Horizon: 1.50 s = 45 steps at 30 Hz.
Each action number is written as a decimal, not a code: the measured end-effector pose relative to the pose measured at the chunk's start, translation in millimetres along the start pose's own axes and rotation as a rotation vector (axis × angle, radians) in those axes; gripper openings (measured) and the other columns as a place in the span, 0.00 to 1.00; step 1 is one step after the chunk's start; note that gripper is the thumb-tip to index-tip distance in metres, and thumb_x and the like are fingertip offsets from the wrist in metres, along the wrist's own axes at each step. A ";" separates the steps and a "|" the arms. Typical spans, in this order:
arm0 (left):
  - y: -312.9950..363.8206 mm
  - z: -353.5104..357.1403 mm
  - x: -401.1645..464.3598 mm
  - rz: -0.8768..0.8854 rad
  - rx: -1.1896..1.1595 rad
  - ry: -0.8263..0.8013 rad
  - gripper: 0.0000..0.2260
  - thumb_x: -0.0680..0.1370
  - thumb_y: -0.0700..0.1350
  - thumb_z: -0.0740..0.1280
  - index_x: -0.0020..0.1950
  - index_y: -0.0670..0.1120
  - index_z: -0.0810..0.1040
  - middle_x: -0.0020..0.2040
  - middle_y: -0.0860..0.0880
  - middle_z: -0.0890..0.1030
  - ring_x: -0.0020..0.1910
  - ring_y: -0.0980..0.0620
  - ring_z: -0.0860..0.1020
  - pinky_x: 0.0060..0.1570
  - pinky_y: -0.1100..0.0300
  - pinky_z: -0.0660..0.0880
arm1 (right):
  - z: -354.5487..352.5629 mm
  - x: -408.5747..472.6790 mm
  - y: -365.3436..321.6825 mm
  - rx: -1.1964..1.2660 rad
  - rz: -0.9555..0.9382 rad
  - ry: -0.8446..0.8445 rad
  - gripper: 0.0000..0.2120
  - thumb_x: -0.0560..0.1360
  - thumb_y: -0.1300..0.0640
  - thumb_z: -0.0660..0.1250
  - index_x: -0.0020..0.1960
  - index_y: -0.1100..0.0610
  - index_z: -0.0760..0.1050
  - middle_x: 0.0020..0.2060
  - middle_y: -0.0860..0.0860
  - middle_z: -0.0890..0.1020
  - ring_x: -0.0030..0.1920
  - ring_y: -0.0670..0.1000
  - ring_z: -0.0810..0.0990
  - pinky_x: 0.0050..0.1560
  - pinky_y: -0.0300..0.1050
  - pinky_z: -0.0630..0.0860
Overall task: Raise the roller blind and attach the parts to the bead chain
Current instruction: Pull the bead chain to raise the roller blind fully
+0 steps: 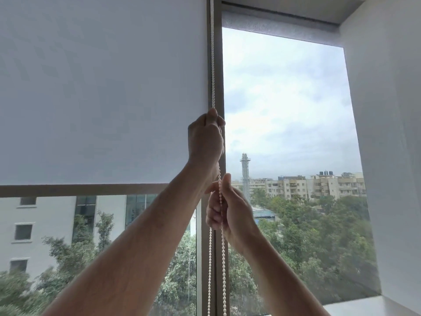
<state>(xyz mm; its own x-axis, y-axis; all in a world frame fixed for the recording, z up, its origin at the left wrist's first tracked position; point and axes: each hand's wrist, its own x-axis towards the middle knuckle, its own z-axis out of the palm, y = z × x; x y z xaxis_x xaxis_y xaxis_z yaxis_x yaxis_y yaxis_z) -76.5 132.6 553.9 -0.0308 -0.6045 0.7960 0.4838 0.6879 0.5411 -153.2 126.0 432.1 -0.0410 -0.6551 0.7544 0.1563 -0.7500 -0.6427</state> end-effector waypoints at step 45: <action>58.9 -2.2 35.9 -0.116 0.142 -0.104 0.18 0.83 0.55 0.56 0.49 0.42 0.76 0.28 0.50 0.71 0.24 0.54 0.70 0.26 0.63 0.68 | 63.2 40.1 -29.7 -0.608 -0.405 0.405 0.19 0.80 0.57 0.56 0.31 0.50 0.70 0.21 0.42 0.70 0.25 0.42 0.63 0.27 0.40 0.58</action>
<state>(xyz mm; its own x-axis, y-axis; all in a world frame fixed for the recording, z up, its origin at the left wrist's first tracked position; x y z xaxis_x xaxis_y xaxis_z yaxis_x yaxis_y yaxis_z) -47.2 150.5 613.7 -0.1724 -0.6433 0.7460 0.3436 0.6705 0.6576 -97.1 127.7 489.9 -0.3491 -0.2190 0.9111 -0.5019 -0.7774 -0.3791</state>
